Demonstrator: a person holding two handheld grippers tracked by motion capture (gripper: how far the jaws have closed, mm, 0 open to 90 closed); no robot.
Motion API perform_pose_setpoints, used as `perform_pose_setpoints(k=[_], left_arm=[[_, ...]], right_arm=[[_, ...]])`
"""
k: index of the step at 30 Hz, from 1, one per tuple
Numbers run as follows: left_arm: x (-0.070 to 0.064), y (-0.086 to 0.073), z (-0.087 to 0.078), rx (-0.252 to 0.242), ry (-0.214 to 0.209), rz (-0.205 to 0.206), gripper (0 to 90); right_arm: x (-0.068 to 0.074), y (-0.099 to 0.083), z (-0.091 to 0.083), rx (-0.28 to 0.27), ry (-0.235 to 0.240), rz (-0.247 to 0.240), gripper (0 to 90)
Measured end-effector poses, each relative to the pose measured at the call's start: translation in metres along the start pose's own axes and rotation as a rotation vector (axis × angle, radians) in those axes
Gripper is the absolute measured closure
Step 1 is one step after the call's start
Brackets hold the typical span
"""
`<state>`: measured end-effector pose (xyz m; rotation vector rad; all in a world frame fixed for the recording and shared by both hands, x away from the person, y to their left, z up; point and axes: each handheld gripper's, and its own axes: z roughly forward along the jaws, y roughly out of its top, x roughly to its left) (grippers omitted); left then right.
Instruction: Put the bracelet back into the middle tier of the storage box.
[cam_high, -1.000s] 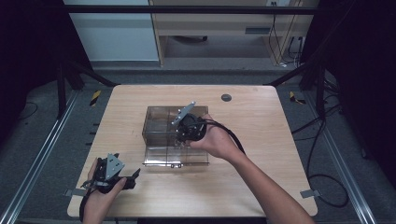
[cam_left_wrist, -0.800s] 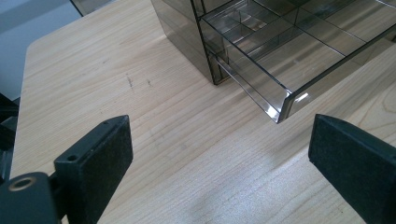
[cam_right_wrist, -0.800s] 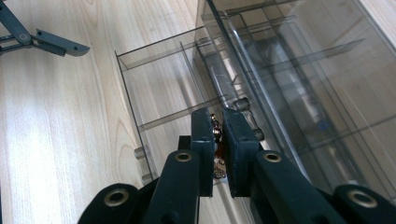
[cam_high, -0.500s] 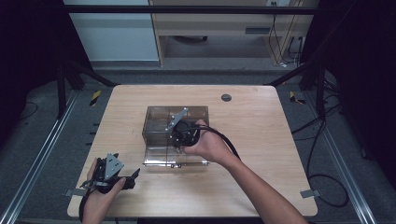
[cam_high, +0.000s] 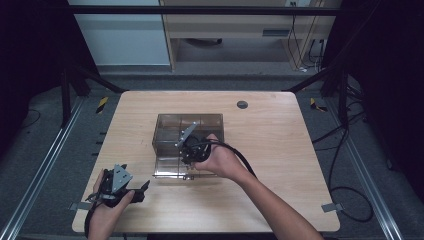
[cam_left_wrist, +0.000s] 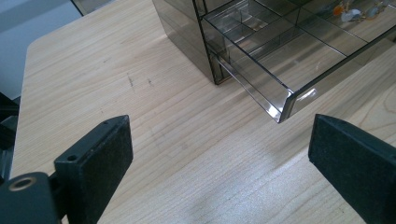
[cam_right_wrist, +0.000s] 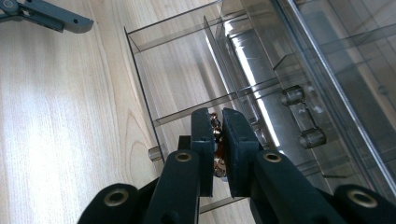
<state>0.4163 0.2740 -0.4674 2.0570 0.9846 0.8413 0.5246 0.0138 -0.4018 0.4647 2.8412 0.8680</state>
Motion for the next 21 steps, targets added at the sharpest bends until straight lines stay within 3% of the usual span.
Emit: perform_pose_setpoints(k=[21], left_arm=[[0.001, 0.000, 0.000, -0.002, -0.002, -0.004, 6.3]], right_arm=[[-0.002, -0.008, 0.022, 0.056, 0.015, 0.018, 82.9]])
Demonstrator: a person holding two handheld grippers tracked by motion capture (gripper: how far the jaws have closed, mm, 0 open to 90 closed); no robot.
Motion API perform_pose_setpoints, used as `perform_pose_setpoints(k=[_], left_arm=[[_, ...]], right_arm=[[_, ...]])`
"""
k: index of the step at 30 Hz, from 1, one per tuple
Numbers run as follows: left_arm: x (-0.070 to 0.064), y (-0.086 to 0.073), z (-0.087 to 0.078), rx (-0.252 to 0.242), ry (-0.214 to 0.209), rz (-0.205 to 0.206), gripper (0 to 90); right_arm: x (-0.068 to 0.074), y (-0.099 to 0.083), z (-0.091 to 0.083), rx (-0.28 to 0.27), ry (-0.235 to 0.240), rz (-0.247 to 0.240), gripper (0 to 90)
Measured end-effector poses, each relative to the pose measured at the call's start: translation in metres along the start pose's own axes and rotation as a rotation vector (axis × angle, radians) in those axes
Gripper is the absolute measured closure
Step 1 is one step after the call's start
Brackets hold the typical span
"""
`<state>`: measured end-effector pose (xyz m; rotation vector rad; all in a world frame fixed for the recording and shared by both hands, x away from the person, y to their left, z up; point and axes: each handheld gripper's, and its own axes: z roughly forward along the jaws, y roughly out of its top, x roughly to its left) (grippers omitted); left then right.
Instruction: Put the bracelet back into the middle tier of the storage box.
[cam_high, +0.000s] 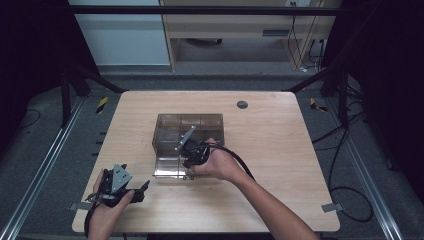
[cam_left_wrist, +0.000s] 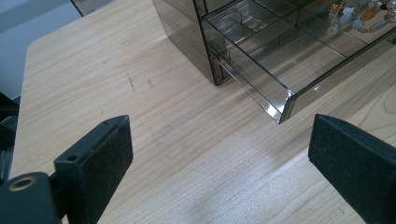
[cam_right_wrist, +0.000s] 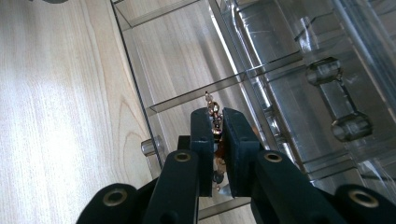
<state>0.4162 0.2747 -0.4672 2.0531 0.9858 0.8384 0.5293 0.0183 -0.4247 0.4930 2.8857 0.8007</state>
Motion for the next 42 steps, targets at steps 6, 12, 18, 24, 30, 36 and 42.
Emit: perform_pose_setpoints(k=[6, 12, 18, 24, 30, 36, 42], left_arm=[[0.000, 0.000, 0.000, 0.000, 0.001, -0.002, 6.3], [0.001, -0.001, 0.000, -0.002, 0.003, -0.006, 6.3], [0.003, -0.001, 0.000, 0.010, 0.004, -0.016, 6.3], [0.004, -0.002, -0.001, 0.017, 0.004, -0.028, 7.0], [0.005, -0.002, -0.001, 0.019, 0.009, -0.034, 7.0], [0.005, -0.002, -0.002, 0.011, 0.017, -0.044, 7.0], [0.005, 0.000, -0.003, 0.006, 0.020, -0.062, 6.9]], right_arm=[[-0.001, 0.000, -0.002, -0.008, 0.000, 0.017, 75.2], [-0.002, 0.000, -0.012, -0.032, -0.006, 0.031, 73.1], [0.001, -0.001, -0.021, -0.045, -0.011, 0.027, 74.7], [0.004, -0.003, -0.030, -0.067, -0.027, 0.022, 78.9], [0.007, -0.009, -0.044, -0.110, -0.043, 0.032, 88.2], [0.011, -0.019, -0.055, -0.152, -0.052, 0.060, 90.0], [0.016, -0.031, -0.063, -0.207, -0.066, 0.088, 90.0]])
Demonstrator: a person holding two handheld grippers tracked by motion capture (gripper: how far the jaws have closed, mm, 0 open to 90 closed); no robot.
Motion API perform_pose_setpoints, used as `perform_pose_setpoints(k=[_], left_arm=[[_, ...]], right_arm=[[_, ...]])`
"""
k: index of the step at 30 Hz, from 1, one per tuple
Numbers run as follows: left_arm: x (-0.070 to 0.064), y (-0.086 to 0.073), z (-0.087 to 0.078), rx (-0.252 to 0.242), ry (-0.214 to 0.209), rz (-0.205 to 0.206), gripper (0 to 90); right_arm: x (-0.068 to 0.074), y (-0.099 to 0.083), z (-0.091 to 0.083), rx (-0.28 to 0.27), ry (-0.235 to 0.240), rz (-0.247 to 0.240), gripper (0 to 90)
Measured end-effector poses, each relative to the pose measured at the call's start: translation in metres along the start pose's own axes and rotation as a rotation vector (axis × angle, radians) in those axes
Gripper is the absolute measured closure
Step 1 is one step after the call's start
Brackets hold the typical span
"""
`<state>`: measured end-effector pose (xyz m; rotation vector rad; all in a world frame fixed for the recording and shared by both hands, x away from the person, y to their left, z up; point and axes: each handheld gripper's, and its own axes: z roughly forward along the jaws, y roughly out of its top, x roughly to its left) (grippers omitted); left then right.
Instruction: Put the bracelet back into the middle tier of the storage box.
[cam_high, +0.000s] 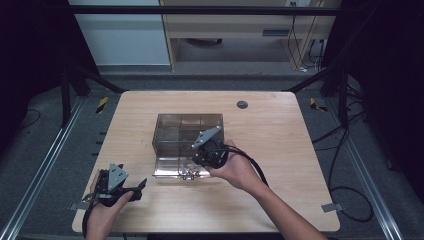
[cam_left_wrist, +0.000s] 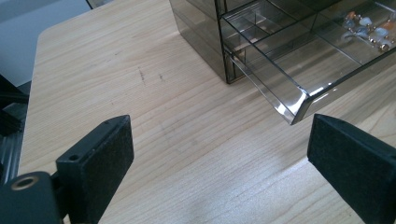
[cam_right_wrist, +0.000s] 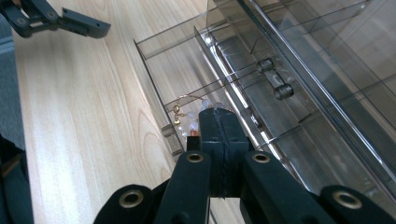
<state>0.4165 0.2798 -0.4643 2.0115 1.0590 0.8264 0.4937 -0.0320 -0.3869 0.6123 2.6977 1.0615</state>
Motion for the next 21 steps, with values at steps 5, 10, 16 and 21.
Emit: perform_pose_setpoints(k=[5, 10, 16, 21], left_arm=[[-0.001, 0.005, -0.002, -0.011, -0.020, -0.015, 7.9], [0.001, 0.012, -0.002, -0.019, -0.016, -0.017, 8.0], [0.001, 0.025, 0.000, -0.022, -0.025, -0.007, 8.2], [0.000, 0.041, 0.003, -0.030, -0.050, 0.001, 8.4]], right_arm=[[0.004, -0.012, -0.008, -0.030, -0.010, 0.030, 90.0], [0.007, -0.020, -0.012, -0.045, -0.014, 0.047, 90.0], [0.010, -0.030, -0.011, -0.070, -0.021, 0.086, 90.0], [0.013, -0.039, -0.010, -0.090, -0.031, 0.118, 90.0]])
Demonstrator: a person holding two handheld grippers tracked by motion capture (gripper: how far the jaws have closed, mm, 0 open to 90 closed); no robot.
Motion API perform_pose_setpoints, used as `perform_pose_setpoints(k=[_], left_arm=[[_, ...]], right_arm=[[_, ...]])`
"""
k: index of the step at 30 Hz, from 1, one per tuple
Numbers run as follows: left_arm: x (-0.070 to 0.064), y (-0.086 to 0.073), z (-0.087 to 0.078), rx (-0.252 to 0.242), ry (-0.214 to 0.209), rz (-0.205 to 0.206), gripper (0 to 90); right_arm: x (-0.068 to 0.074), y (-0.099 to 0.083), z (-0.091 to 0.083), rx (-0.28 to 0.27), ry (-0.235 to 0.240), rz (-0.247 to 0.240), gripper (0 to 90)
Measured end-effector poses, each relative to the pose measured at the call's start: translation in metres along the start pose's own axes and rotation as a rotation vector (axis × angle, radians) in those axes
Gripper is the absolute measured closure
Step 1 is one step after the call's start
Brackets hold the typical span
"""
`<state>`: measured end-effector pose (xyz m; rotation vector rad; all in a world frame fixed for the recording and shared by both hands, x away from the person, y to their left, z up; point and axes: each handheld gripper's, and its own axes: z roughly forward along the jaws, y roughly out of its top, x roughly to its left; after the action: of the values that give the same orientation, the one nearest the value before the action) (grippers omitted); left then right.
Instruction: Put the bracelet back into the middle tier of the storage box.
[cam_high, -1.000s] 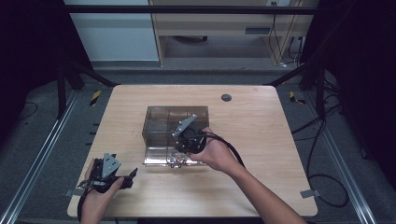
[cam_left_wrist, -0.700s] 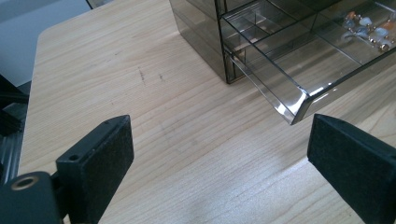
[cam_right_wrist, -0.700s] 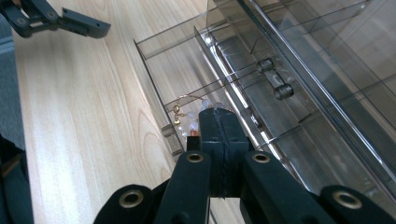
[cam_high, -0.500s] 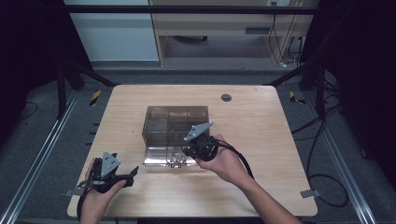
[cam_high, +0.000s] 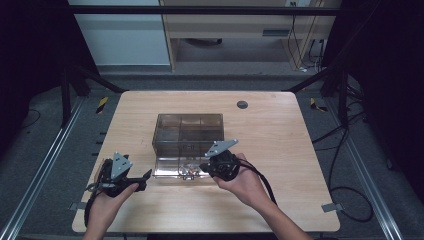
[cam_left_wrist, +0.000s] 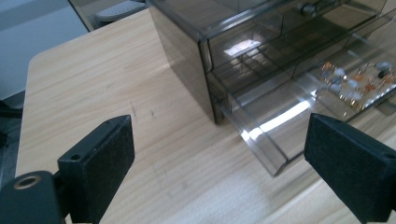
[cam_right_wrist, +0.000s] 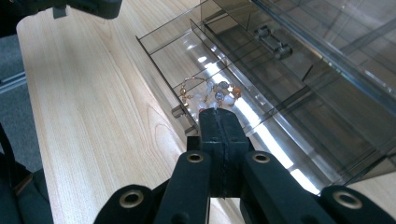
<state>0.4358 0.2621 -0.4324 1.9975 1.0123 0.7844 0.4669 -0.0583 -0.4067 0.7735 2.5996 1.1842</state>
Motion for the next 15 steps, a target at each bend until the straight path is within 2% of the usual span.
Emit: perform_pose_setpoints(k=[2, 5, 7, 15], left_arm=[[0.000, 0.007, 0.002, -0.004, -0.016, -0.006, 8.4], [-0.002, 0.018, 0.004, -0.010, -0.003, 0.011, 8.7], [-0.004, 0.024, 0.006, -0.015, 0.006, 0.006, 9.9], [-0.013, 0.045, 0.019, -0.004, -0.006, 0.015, 14.4]], right_arm=[[0.001, -0.004, 0.001, -0.001, 0.002, 0.006, 90.0], [0.004, -0.010, 0.000, -0.008, -0.008, 0.014, 90.0], [0.005, -0.013, -0.002, -0.022, -0.010, 0.020, 90.0], [0.009, -0.022, -0.003, -0.043, -0.015, 0.040, 90.0]])
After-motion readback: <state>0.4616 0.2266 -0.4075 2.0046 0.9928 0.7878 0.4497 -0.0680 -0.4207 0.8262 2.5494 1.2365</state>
